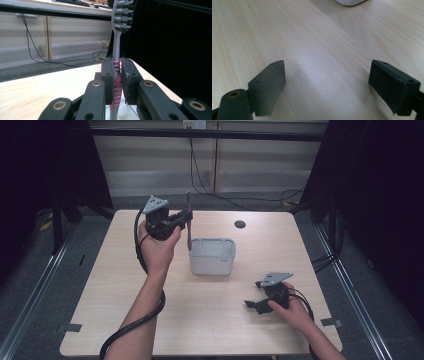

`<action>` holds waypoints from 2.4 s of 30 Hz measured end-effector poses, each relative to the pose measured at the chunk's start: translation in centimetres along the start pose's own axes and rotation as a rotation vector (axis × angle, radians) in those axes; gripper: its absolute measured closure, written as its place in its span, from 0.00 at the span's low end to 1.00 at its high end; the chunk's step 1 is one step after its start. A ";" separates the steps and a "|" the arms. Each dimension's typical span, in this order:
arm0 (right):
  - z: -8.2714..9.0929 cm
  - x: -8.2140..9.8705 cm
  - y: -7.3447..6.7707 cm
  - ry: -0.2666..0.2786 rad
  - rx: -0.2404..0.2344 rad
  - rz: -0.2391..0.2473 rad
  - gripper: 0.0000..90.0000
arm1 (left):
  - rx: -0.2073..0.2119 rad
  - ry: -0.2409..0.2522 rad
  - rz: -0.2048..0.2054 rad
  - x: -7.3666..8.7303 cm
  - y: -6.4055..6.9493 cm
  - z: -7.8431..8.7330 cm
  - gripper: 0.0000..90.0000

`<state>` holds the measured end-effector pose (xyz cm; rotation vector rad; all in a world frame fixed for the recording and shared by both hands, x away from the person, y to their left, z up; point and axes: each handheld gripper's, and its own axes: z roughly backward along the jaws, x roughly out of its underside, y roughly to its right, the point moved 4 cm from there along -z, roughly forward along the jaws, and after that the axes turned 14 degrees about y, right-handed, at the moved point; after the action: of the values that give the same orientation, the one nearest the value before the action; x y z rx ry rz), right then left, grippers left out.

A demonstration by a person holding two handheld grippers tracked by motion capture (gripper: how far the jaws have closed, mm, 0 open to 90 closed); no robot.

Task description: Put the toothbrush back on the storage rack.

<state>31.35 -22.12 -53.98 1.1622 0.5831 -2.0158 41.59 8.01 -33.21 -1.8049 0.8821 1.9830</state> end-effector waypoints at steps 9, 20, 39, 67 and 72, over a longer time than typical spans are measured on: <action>0.0 0.0 0.0 0.000 0.000 0.000 0.15 | 0.007 0.004 0.008 0.4 0.3 -0.8 0.90; 0.0 0.0 0.0 0.000 0.000 0.000 0.15 | 0.001 0.006 0.003 1.1 0.5 -1.5 0.90; 0.0 0.0 0.0 -0.003 -0.001 -0.001 0.15 | -0.008 -0.002 -0.013 2.2 0.4 -2.3 0.90; 0.0 0.0 0.0 -0.002 0.000 -0.001 0.15 | -0.041 -0.011 -0.013 4.3 -0.7 -2.0 0.90; 0.0 0.0 0.0 -0.002 0.000 -0.001 0.15 | -0.049 -0.017 -0.007 4.8 -0.9 -1.9 0.90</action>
<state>31.32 -22.13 -53.98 1.1594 0.5829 -2.0174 42.89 6.65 -38.10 -1.8119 0.8279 2.0296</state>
